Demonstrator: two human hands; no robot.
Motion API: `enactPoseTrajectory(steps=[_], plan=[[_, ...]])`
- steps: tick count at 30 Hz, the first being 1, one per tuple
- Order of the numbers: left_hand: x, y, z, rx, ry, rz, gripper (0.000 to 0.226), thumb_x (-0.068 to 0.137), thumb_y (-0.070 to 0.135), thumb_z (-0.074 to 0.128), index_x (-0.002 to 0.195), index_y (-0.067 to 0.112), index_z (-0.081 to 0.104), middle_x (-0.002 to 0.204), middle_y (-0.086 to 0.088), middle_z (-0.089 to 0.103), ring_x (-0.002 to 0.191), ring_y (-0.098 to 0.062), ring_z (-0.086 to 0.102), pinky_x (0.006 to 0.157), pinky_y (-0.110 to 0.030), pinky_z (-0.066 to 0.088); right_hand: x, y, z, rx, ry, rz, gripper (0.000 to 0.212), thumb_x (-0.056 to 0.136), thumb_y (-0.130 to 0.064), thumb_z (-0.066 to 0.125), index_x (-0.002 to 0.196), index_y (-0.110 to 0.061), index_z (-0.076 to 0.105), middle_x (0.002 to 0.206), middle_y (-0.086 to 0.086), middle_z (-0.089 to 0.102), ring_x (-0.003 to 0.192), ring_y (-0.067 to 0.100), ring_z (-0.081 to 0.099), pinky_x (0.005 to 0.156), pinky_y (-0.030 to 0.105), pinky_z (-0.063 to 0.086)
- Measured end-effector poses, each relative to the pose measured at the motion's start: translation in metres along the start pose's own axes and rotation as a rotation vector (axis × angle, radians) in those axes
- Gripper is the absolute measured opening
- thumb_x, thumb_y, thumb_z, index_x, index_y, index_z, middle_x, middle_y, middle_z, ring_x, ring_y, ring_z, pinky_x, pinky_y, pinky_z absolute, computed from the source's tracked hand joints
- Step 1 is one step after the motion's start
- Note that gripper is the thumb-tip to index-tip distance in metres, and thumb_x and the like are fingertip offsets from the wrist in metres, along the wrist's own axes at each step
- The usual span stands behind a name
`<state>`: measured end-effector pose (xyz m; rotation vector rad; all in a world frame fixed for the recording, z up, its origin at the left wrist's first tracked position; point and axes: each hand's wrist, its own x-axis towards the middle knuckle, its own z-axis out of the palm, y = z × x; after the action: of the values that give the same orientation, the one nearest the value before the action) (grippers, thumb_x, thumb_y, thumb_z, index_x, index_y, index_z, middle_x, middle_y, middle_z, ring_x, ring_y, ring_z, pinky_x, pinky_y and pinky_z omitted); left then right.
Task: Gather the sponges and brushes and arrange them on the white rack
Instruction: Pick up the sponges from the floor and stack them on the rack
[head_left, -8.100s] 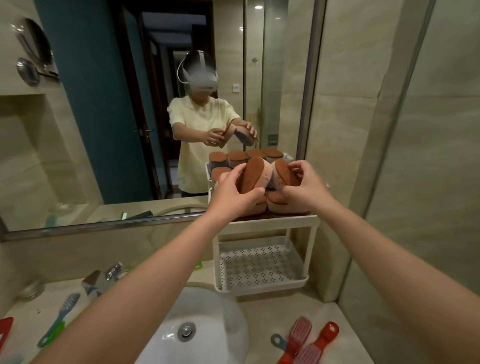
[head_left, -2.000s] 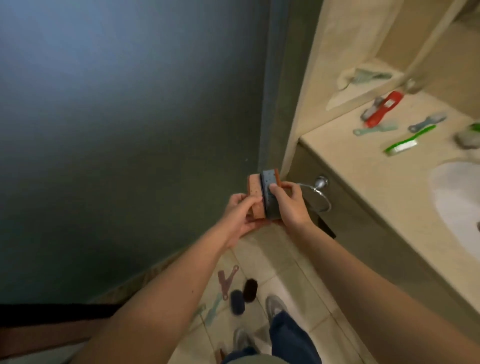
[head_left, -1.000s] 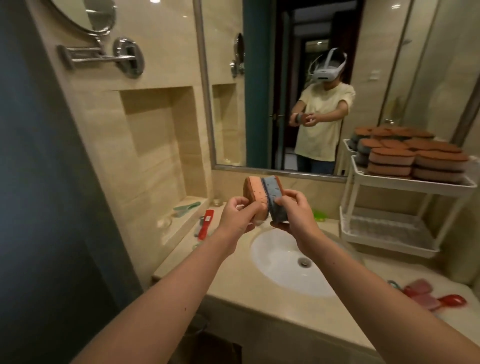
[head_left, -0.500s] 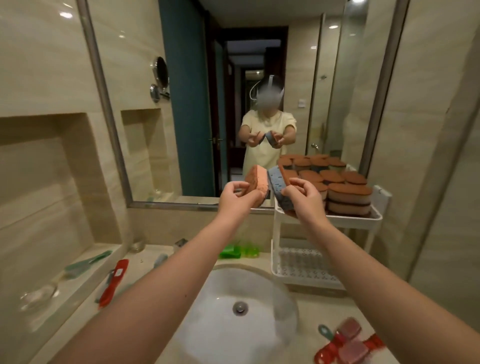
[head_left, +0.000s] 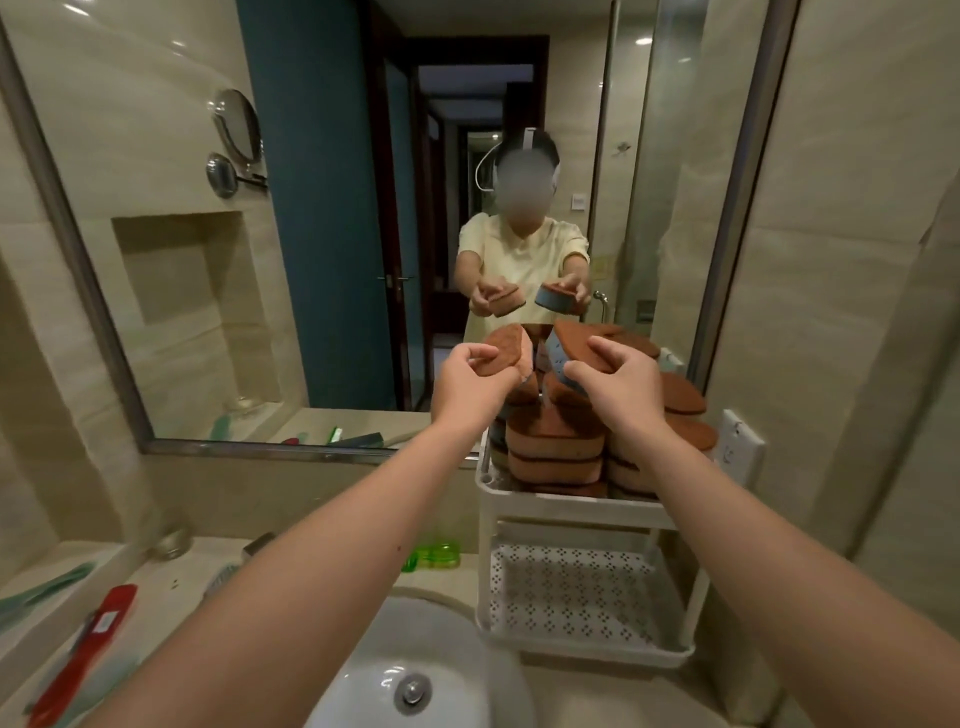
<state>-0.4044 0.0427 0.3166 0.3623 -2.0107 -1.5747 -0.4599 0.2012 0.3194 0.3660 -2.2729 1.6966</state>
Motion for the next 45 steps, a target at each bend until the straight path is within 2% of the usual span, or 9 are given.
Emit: enactPoseTrajectory(steps=[10,18,26,31,34,36,39,41,45], plan=[[0.037,-0.020,0.029,0.343,0.007,0.056,0.031,0.067,0.040,0.073,0.093,0.039,0.056,0.105,0.009,0.063,0.091,-0.013,0.061,0.069,-0.029,0.051,0.034,0.022,0.023,-0.471,0.042,0.026,0.060,0.071,-0.060,0.070,0.127,-0.037,0.062,0.131,-0.005,0.062,0.126,0.026,0.049,0.106,0.043,0.032],[0.039,-0.024,0.041,0.436,0.042,0.134,0.035,0.068,0.048,0.076,0.094,0.035,0.057,0.107,0.008,0.049,0.095,-0.016,0.059,0.082,-0.036,0.054,0.042,0.029,0.027,-0.562,0.049,0.027,0.061,0.072,-0.063,0.069,0.126,-0.036,0.063,0.129,-0.004,0.062,0.125,0.027,0.049,0.103,0.043,0.030],[0.035,-0.031,0.036,0.379,0.002,0.109,0.025,0.077,0.039,0.070,0.099,0.032,0.059,0.115,0.007,0.040,0.100,-0.013,0.054,0.085,-0.032,0.050,0.043,0.027,0.026,-0.606,-0.107,0.056,0.053,0.086,-0.056,0.046,0.136,-0.040,0.052,0.137,-0.003,0.057,0.131,0.030,0.042,0.107,0.047,0.024],[0.024,-0.022,0.020,0.249,-0.004,0.106,0.025,0.088,0.026,0.059,0.112,0.029,0.056,0.126,0.002,0.042,0.097,-0.011,0.055,0.084,-0.030,0.047,0.032,0.016,0.025,-0.563,-0.157,0.056,0.057,0.089,-0.051,0.045,0.144,-0.040,0.040,0.157,0.003,0.031,0.143,0.032,0.025,0.115,0.055,0.011],[0.014,-0.019,0.006,0.140,0.027,0.088,0.022,0.090,0.021,0.057,0.109,0.031,0.054,0.125,0.003,0.046,0.091,-0.003,0.053,0.079,-0.025,0.042,0.014,0.004,0.028,-0.397,-0.088,-0.114,0.051,0.089,-0.038,0.050,0.140,-0.035,0.047,0.155,0.000,0.035,0.143,0.025,0.027,0.118,0.050,0.015],[0.004,-0.021,-0.005,0.061,0.072,0.082,0.022,0.090,0.017,0.056,0.108,0.030,0.056,0.123,0.004,0.052,0.089,0.000,0.053,0.080,-0.026,0.043,-0.003,-0.005,0.034,-0.208,-0.087,-0.233,0.047,0.087,-0.027,0.053,0.134,-0.030,0.055,0.144,-0.003,0.049,0.135,0.020,0.040,0.112,0.044,0.032],[-0.016,-0.027,-0.024,-0.075,0.148,0.053,0.020,0.091,0.014,0.054,0.106,0.027,0.057,0.111,0.003,0.060,0.098,-0.013,0.060,0.090,-0.037,0.052,-0.030,-0.017,0.049,-0.014,-0.154,-0.261,0.045,0.086,-0.020,0.055,0.130,-0.026,0.057,0.127,-0.008,0.058,0.110,0.010,0.055,0.093,0.033,0.048],[-0.028,-0.034,-0.040,-0.148,0.205,0.027,0.017,0.092,0.013,0.053,0.103,0.026,0.058,0.106,0.002,0.063,0.098,-0.017,0.063,0.090,-0.040,0.054,-0.048,-0.024,0.065,0.075,-0.211,-0.255,0.045,0.087,-0.018,0.056,0.131,-0.025,0.055,0.114,-0.013,0.061,0.096,0.002,0.058,0.082,0.025,0.049],[-0.052,-0.053,-0.083,-0.222,0.339,-0.003,0.016,0.093,0.012,0.054,0.095,0.027,0.059,0.098,0.000,0.066,0.075,-0.009,0.064,0.079,-0.033,0.055,-0.083,-0.033,0.102,0.137,-0.346,-0.257,0.043,0.085,-0.016,0.059,0.127,-0.024,0.056,0.102,-0.014,0.064,0.090,0.000,0.059,0.074,0.018,0.044]])
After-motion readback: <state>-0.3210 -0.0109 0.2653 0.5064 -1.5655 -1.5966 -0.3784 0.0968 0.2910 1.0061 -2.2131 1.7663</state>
